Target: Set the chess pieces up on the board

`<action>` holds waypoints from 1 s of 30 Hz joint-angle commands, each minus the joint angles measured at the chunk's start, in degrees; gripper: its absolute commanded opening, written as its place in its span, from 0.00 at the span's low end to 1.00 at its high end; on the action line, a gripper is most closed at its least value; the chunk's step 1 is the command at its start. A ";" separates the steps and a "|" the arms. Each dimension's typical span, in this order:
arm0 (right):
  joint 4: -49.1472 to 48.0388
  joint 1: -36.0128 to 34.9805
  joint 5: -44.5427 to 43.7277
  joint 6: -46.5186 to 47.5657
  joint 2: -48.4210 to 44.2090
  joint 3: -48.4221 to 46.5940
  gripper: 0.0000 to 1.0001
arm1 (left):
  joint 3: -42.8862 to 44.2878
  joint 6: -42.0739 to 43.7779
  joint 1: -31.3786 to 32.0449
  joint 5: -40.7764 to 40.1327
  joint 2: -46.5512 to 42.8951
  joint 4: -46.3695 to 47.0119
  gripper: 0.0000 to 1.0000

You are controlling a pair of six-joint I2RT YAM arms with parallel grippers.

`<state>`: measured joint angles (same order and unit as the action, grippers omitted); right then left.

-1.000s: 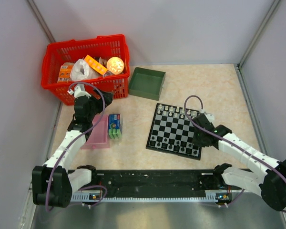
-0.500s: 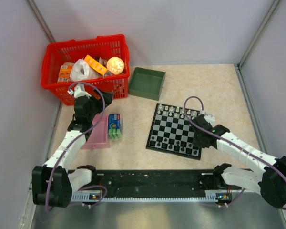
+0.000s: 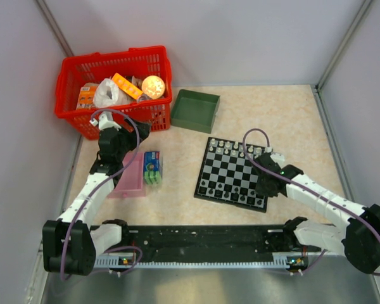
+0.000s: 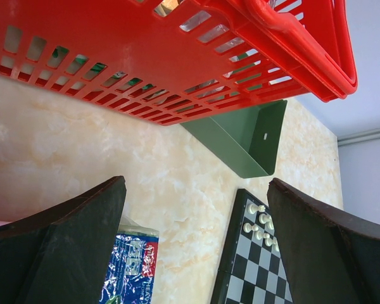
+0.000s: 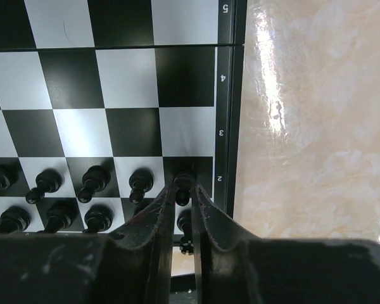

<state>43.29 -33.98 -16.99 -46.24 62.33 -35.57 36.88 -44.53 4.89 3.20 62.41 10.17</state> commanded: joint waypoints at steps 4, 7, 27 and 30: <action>0.22 -0.56 -3.04 0.97 -1.06 -1.78 0.23 | 0.21 0.24 -0.40 0.14 -0.19 2.83 0.99; 0.57 -0.65 -3.39 2.20 -2.20 -3.53 0.30 | 0.21 0.06 -0.40 0.22 0.25 3.45 0.99; -14.45 25.95 -1.92 14.77 -2.56 -13.03 0.87 | 7.68 0.41 -0.40 -10.66 -0.88 -12.09 0.99; -17.61 30.98 0.29 15.56 -2.65 -11.89 0.89 | 7.94 1.64 -0.40 -13.65 -2.38 -13.77 0.99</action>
<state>32.80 -8.19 -21.43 -32.97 60.51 -47.31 42.41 -44.64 4.80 -4.58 62.89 -0.34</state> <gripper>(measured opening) 0.884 0.987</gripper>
